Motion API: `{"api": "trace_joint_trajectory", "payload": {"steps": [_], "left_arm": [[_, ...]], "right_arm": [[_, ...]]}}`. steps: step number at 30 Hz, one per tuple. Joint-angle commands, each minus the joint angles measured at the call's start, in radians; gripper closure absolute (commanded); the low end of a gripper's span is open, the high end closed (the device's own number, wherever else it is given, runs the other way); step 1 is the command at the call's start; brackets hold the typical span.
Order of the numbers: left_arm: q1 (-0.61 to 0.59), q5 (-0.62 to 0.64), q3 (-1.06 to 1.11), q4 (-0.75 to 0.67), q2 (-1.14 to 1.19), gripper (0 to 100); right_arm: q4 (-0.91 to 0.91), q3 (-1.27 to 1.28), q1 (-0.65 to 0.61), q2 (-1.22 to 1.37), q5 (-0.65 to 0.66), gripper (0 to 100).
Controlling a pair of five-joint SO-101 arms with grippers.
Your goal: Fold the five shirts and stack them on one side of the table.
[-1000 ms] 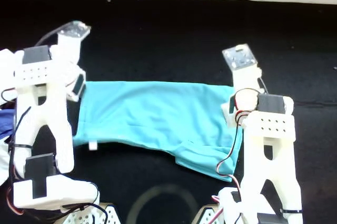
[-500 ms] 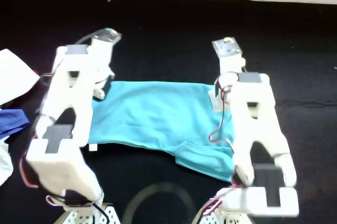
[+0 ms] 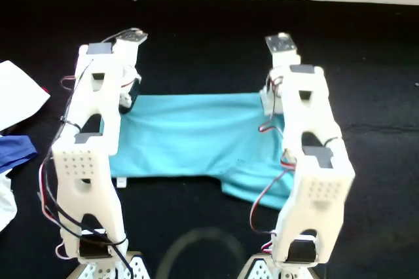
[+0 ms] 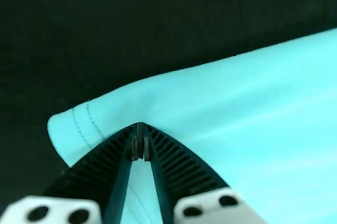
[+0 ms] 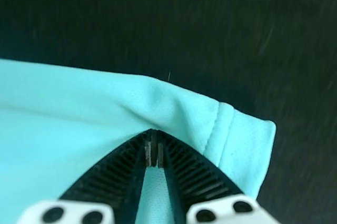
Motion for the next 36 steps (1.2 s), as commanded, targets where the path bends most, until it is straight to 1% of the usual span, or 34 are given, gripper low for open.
{"api": "trace_joint_trajectory", "payload": {"steps": [1,6,8,14,18,24,26,28,30,32,36], "left_arm": [[-0.019,0.003,-0.211,0.018,0.116,99],[-0.019,0.005,-0.484,0.086,0.269,99],[-0.019,0.006,-0.598,0.141,0.308,99],[-0.018,0.051,-0.905,0.318,0.323,99],[-0.015,0.051,-1.012,0.410,0.326,99],[-0.045,0.055,-1.017,0.423,0.314,99],[-0.067,0.057,-0.998,0.430,0.278,99],[-0.088,0.058,-0.935,0.431,0.202,99],[-0.107,0.058,-0.826,0.431,0.088,99],[-0.113,0.058,-0.671,0.430,-0.051,99],[-0.111,0.055,-0.323,0.428,-0.318,99]], "right_arm": [[0.047,-0.315,0.001,0.163,-0.011,99.2],[0.213,-0.690,-0.007,0.364,-0.011,99.2],[0.302,-0.829,-0.010,0.414,-0.011,99.2],[0.527,-1.198,-0.013,0.486,-0.015,99.2],[0.682,-1.346,-0.013,0.506,-0.011,99.2],[0.704,-1.383,-0.008,0.501,-0.011,99.2],[0.705,-1.379,-0.012,0.476,-0.014,99.2],[0.707,-1.379,-0.013,0.441,-0.014,99.2],[0.707,-1.377,-0.013,0.389,-0.014,99.2],[0.707,-1.357,-0.013,0.325,-0.014,99.2],[0.707,-1.165,-0.018,0.143,-0.014,99.2]]}}
